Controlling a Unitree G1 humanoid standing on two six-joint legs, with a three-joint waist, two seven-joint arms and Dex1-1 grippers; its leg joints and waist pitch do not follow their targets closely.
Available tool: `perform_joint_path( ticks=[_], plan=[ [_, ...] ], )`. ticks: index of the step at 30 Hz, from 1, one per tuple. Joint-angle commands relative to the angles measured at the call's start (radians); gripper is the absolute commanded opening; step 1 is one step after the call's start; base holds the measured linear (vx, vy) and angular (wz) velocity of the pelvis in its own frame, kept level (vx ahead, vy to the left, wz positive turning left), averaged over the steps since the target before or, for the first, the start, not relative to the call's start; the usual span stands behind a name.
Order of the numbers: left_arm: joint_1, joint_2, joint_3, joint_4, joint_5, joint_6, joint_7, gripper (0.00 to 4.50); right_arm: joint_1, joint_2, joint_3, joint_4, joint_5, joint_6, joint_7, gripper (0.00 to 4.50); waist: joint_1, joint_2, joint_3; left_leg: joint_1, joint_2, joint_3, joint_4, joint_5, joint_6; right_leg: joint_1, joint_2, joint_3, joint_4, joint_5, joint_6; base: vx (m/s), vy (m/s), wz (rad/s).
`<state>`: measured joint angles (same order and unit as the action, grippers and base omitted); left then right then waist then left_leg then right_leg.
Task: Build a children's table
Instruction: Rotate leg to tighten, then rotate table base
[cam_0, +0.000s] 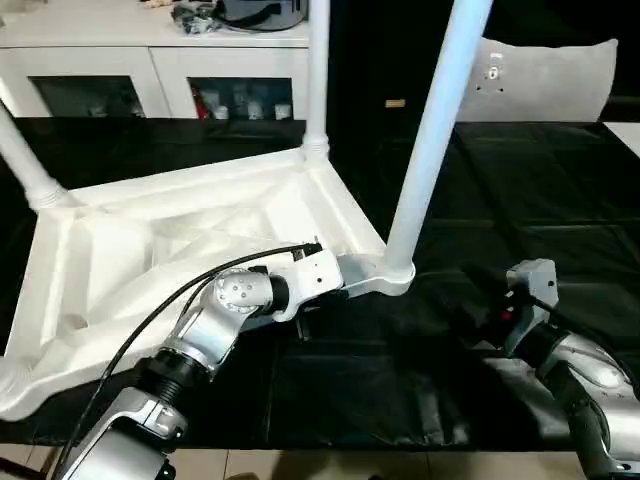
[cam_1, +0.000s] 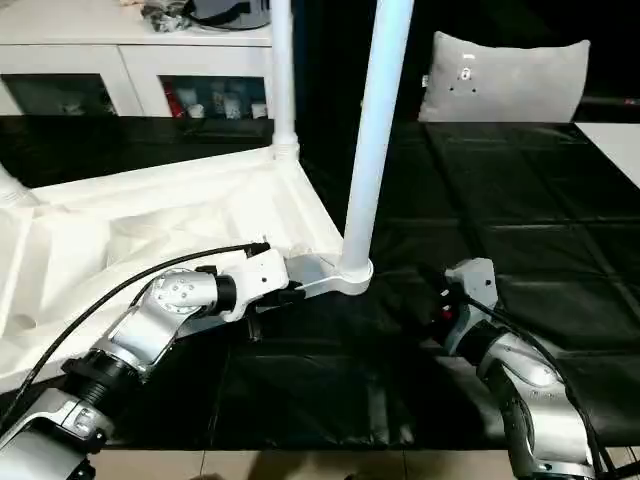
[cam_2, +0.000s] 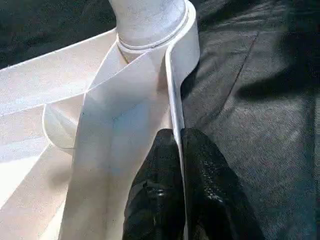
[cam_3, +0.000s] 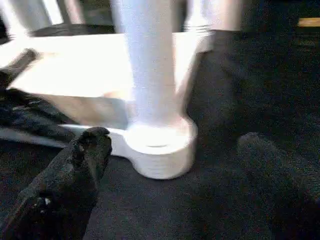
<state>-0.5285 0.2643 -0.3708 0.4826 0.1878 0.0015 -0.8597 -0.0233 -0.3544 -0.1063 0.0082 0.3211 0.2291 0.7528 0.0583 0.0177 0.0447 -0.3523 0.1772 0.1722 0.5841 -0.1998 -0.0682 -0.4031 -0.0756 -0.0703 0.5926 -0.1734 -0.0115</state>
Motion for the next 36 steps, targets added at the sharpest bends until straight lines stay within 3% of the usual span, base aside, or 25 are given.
perform_joint_path(
  ticks=[1, 7, 9, 10, 11, 13, 16, 19, 20, 21, 22, 25, 26, 29, 30, 31, 32, 34, 35, 36],
  plan=[
    [0.008, 0.012, -0.020, 0.020, 0.001, -0.025, -0.014, 0.00, 0.009, -0.001, 0.028, -0.037, 0.020, 0.023, 0.026, 4.41, 0.005, -0.020, -0.049, -0.011, 0.042, -0.017, -0.070, -0.220, 0.087, 0.044, -0.068, 0.042, -0.101, -0.470, -0.089, 0.000, 0.000, 0.00],
    [0.015, 0.008, 0.000, 0.019, -0.016, -0.021, -0.002, 0.00, -0.003, 0.010, 0.064, -0.071, 0.028, 0.045, 0.023, 4.41, 0.005, -0.020, -0.048, -0.009, 0.040, -0.016, -0.069, -0.227, 0.078, 0.042, -0.070, 0.042, -0.106, -0.504, -0.081, 0.000, 0.000, 0.00],
    [0.031, -0.018, 0.062, -0.048, -0.112, 0.073, -0.038, 0.44, -0.030, 0.038, 0.103, -0.110, 0.035, 0.067, 0.017, 4.50, 0.003, -0.021, -0.048, -0.010, 0.040, -0.017, -0.071, -0.223, 0.073, 0.043, -0.070, 0.042, -0.105, -0.507, -0.082, 0.000, 0.000, 0.00],
    [0.037, -0.010, 0.069, -0.071, -0.117, 0.089, -0.039, 0.55, -0.044, 0.049, 0.111, -0.116, 0.036, 0.072, 0.010, 4.50, 0.002, -0.024, -0.049, -0.013, 0.042, -0.017, -0.071, -0.217, 0.072, 0.045, -0.072, 0.042, -0.101, -0.495, -0.089, 0.000, 0.000, 0.00],
    [0.043, -0.001, 0.071, -0.087, -0.115, 0.095, -0.039, 0.59, -0.056, 0.057, 0.114, -0.117, 0.038, 0.073, 0.005, 4.50, -0.001, -0.021, -0.051, -0.019, 0.040, -0.020, -0.071, -0.201, 0.074, 0.049, -0.074, 0.042, -0.097, -0.479, -0.094, 0.000, 0.000, 0.00],
    [0.060, 0.019, 0.081, -0.135, -0.122, 0.117, -0.039, 0.81, -0.076, 0.069, 0.125, -0.124, 0.049, 0.085, 0.002, 4.50, -0.004, -0.017, -0.052, -0.010, 0.047, -0.019, -0.071, -0.206, 0.074, 0.039, -0.069, 0.043, -0.095, -0.441, -0.116, 0.000, 0.000, 0.00],
    [0.112, 0.058, 0.120, -0.263, -0.155, 0.197, -0.045, 1.05, -0.109, 0.085, 0.154, -0.122, 0.035, 0.102, -0.013, 4.50, 0.001, -0.013, -0.055, -0.011, 0.054, -0.019, -0.072, -0.173, 0.068, 0.045, -0.069, 0.047, -0.075, -0.319, -0.160, 0.000, 0.000, 0.00],
    [0.141, 0.090, 0.123, -0.312, -0.152, 0.218, -0.060, 1.44, -0.124, 0.095, 0.167, -0.114, 0.031, 0.105, -0.019, 4.50, 0.002, -0.016, -0.052, -0.010, 0.050, -0.013, -0.072, -0.174, 0.068, 0.044, -0.066, 0.048, -0.075, -0.294, -0.173, 0.000, 0.000, 0.00],
    [0.187, 0.131, 0.139, -0.379, -0.162, 0.262, -0.085, 1.44, -0.154, 0.118, 0.190, -0.084, 0.004, 0.103, -0.035, 4.50, 0.004, -0.013, -0.053, -0.008, 0.051, -0.014, -0.071, -0.171, 0.065, 0.044, -0.067, 0.050, -0.074, -0.286, -0.175, 0.000, 0.000, 0.00],
    [0.216, 0.160, 0.152, -0.424, -0.169, 0.291, -0.102, 1.54, -0.176, 0.135, 0.207, -0.062, -0.015, 0.101, -0.045, 4.50, -0.002, -0.013, -0.050, -0.014, 0.050, -0.016, -0.077, -0.169, 0.058, 0.046, -0.067, 0.049, -0.070, -0.283, -0.183, 0.000, 0.000, 0.00],
    [0.237, 0.182, 0.159, -0.459, -0.177, 0.314, -0.112, 1.54, -0.193, 0.147, 0.218, -0.046, -0.026, 0.101, -0.054, 4.50, -0.002, -0.022, -0.050, -0.012, 0.050, -0.014, -0.075, -0.175, 0.053, 0.046, -0.067, 0.049, -0.070, -0.296, -0.178, 0.000, 0.000, 0.00],
    [0.282, 0.234, 0.196, -0.544, -0.195, 0.365, -0.117, 1.88, -0.259, 0.185, 0.250, 0.015, -0.064, 0.100, -0.094, 4.50, -0.006, -0.014, -0.046, -0.002, 0.052, -0.014, -0.076, -0.201, 0.034, 0.039, -0.067, 0.052, -0.072, -0.325, -0.179, 0.000, 0.000, 0.00],
    [0.300, 0.256, 0.212, -0.576, -0.193, 0.385, -0.116, 1.96, -0.297, 0.201, 0.265, 0.055, -0.089, 0.092, -0.115, 4.50, -0.005, -0.022, -0.045, -0.001, 0.053, -0.015, -0.078, -0.206, 0.027, 0.037, -0.066, 0.052, -0.068, -0.311, -0.188, 0.000, 0.000, 0.00],
    [0.326, 0.292, 0.225, -0.625, -0.190, 0.420, -0.107, 2.26, -0.348, 0.219, 0.285, 0.113, -0.119, 0.079, -0.145, 4.50, -0.008, -0.017, -0.040, 0.002, 0.051, -0.015, -0.082, -0.235, 0.008, 0.035, -0.064, 0.054, -0.068, -0.333, -0.182, 0.000, 0.000, 0.00],
    [0.354, 0.334, 0.228, -0.664, -0.174, 0.452, -0.114, 2.33, -0.410, 0.241, 0.303, 0.199, -0.159, 0.054, -0.176, 4.50, -0.003, -0.022, -0.042, 0.010, 0.053, -0.013, -0.080, -0.239, 0.003, 0.030, -0.065, 0.055, -0.068, -0.326, -0.180, 0.000, 0.000, 0.00],
    [0.359, 0.340, 0.228, -0.669, -0.171, 0.456, -0.116, 2.33, -0.420, 0.244, 0.306, 0.214, -0.166, 0.049, -0.181, 4.50, -0.006, -0.020, -0.041, 0.005, 0.051, -0.016, -0.081, -0.238, -0.001, 0.032, -0.065, 0.055, -0.062, -0.324, -0.185, 0.000, 0.000, 0.00],
    [0.370, 0.358, 0.229, -0.683, -0.158, 0.470, -0.117, 2.39, -0.451, 0.257, 0.311, 0.262, -0.184, 0.034, -0.199, 4.50, -0.007, -0.025, -0.043, 0.002, 0.049, -0.015, -0.082, -0.228, -0.004, 0.036, -0.066, 0.055, -0.062, -0.314, -0.184, 0.000, 0.000, 0.00],
    [0.384, 0.384, 0.223, -0.715, -0.149, 0.517, -0.114, 2.67, -0.504, 0.281, 0.312, 0.352, -0.216, 0.014, -0.239, 4.50, -0.005, -0.028, -0.043, 0.006, 0.048, -0.013, -0.080, -0.216, -0.005, 0.035, -0.064, 0.057, -0.061, -0.295, -0.185, 0.000, 0.000, 0.00],
    [0.387, 0.388, 0.223, -0.719, -0.148, 0.522, -0.115, 2.67, -0.510, 0.284, 0.313, 0.365, -0.222, 0.010, -0.248, 4.50, -0.004, -0.022, -0.044, 0.007, 0.049, -0.013, -0.080, -0.202, -0.009, 0.034, -0.064, 0.058, -0.055, -0.263, -0.195, 0.000, 0.000, 0.00],
    [0.408, 0.416, 0.221, -0.745, -0.147, 0.552, -0.116, 2.67, -0.549, 0.300, 0.317, 0.441, -0.256, -0.010, -0.305, 4.50, -0.003, -0.026, -0.046, 0.006, 0.049, -0.013, -0.079, -0.185, -0.014, 0.036, -0.064, 0.057, -0.050, -0.227, -0.203, 0.000, 0.000, 0.00]
  ],
)
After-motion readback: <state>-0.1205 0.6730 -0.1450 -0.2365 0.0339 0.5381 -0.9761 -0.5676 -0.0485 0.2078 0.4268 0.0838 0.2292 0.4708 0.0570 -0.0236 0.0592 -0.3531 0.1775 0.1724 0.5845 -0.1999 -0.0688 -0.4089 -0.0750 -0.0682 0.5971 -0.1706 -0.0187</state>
